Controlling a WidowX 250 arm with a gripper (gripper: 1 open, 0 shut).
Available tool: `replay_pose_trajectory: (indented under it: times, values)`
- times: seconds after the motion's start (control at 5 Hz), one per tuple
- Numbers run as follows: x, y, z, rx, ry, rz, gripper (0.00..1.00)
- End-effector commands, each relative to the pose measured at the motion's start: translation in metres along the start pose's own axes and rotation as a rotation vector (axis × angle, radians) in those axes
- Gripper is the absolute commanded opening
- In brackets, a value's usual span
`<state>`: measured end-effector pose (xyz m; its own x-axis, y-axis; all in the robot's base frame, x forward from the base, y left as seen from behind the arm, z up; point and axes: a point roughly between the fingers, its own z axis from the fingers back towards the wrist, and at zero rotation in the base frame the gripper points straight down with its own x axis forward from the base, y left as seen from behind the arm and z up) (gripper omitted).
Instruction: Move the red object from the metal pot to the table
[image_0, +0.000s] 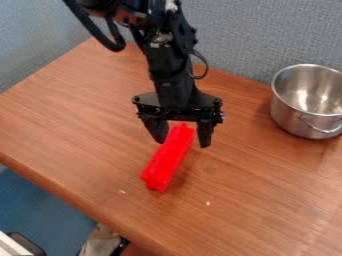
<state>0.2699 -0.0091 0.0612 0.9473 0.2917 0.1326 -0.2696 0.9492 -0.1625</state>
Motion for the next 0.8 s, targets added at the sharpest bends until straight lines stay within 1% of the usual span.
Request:
replay_pose_trajectory:
  times: [0.0, 0.2, 0.4, 0.6]
  values:
    - [0.004, 0.004, 0.021, -0.020, -0.044, -0.020, 1.00]
    - [0.004, 0.006, 0.045, -0.047, -0.059, -0.050, 1.00]
    - [0.006, 0.006, 0.070, -0.064, -0.078, -0.074, 1.00]
    - [0.022, 0.005, 0.097, -0.106, -0.063, -0.176, 1.00]
